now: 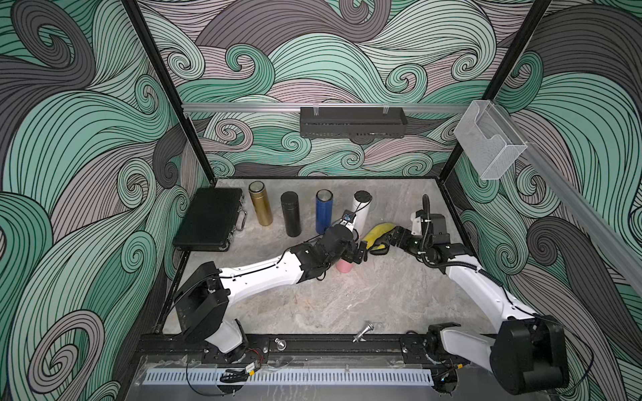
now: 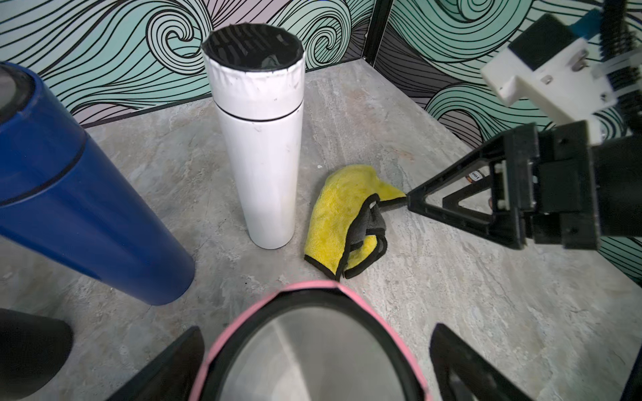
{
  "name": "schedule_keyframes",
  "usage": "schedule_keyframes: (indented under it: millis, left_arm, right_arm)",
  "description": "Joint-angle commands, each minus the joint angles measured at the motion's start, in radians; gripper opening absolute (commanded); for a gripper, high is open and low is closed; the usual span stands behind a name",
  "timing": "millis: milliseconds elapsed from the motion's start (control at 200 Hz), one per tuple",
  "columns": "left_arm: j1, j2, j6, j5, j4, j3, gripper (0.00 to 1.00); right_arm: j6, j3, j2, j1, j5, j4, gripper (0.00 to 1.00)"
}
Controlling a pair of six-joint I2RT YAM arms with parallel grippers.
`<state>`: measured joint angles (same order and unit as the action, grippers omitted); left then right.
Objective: Wipe the surface of the thermos
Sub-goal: Pick up the cleaning item at the center of the board, then pick up the thermos from the center of the board.
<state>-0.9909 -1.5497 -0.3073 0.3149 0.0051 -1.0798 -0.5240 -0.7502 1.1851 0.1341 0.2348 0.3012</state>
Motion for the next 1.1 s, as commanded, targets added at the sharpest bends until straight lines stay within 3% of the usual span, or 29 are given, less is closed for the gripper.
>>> schedule_keyframes:
  millis: [0, 360, 455, 525, 650, 705, 776, 826, 941, 1096]
  left_arm:
    - [-0.007, -0.017, -0.014, 0.044, 0.038, -0.036, 0.98]
    - [-0.008, -0.058, -0.021, 0.067, 0.058, -0.023, 0.94]
    - [-0.007, -0.058, -0.019, 0.071, 0.061, -0.02, 0.85]
    - [-0.008, -0.059, -0.018, 0.081, 0.064, -0.018, 0.71]
    - [-0.007, -0.064, -0.008, 0.081, 0.059, -0.021, 0.56]
    - [-0.006, -0.064, -0.006, 0.084, 0.058, -0.021, 0.52]
    - [-0.006, -0.064, -0.005, 0.087, 0.054, -0.02, 0.26]
    - [-0.006, -0.063, 0.0, 0.093, 0.038, -0.025, 0.0]
    - [-0.007, -0.024, 0.021, 0.122, -0.007, -0.008, 0.0]
    - [-0.002, 0.106, 0.061, 0.161, -0.035, 0.087, 0.0]
  right_arm:
    - [0.01, 0.009, 0.009, -0.008, 0.015, -0.015, 0.84]
    - [0.008, -0.003, 0.024, -0.01, 0.021, -0.02, 0.83]
    - [0.006, -0.014, 0.031, -0.01, 0.03, -0.026, 0.83]
    - [0.004, -0.022, 0.039, -0.01, 0.033, -0.028, 0.83]
    - [0.005, -0.035, 0.055, -0.01, 0.034, -0.032, 0.83]
    - [0.002, -0.035, 0.057, -0.01, 0.037, -0.038, 0.83]
    - [0.001, -0.037, 0.066, -0.01, 0.038, -0.043, 0.83]
    - [0.001, -0.04, 0.073, -0.009, 0.038, -0.045, 0.82]
    - [0.002, -0.066, 0.12, 0.002, 0.036, -0.036, 0.83]
    - [0.058, -0.139, 0.221, 0.058, -0.072, 0.016, 0.94]
